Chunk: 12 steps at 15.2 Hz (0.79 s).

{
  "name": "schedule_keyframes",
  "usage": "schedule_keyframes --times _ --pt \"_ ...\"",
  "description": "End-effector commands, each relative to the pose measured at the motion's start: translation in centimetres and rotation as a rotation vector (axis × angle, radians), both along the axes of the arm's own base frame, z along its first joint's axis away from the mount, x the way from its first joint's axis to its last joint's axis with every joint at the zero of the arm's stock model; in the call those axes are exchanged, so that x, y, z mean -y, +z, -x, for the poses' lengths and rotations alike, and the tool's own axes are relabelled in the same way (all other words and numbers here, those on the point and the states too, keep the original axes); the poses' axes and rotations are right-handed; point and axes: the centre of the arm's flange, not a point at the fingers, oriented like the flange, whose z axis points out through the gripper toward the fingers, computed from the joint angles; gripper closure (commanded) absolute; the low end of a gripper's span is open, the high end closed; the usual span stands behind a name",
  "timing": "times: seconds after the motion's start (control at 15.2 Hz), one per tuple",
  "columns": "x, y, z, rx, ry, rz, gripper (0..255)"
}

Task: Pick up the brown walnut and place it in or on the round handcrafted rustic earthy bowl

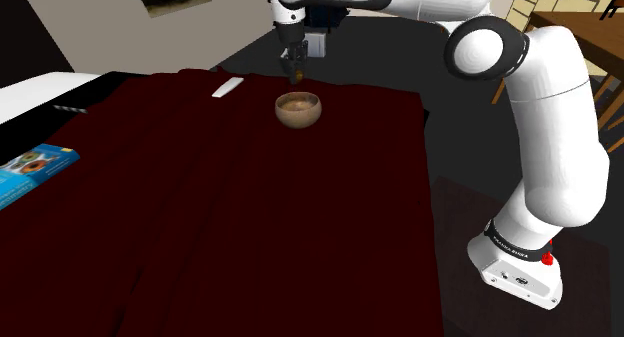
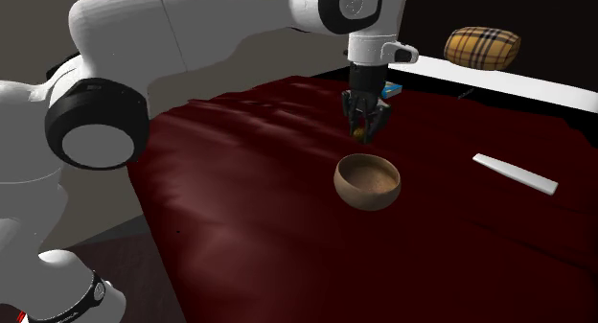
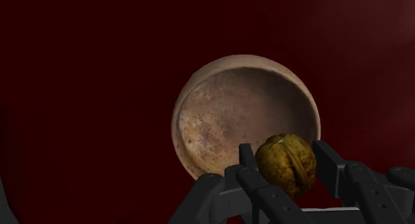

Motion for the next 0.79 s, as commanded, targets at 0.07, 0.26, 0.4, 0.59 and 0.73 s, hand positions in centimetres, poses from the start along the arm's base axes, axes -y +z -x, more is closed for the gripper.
schedule_keyframes --times 0.07,0.26,0.4,0.59,0.73 --pt "2.3 -0.4 -1.8 -0.001 -0.001 0.001 255" --pt "2.3 -2.0 -1.8 -0.001 -0.001 0.001 255" --pt "2.3 -3.0 -1.8 -0.001 -0.001 0.001 255" --pt "2.3 -4.6 -1.8 -0.001 -0.001 0.001 255" --pt "2.3 -5.6 -1.8 -0.001 -0.001 0.001 255"
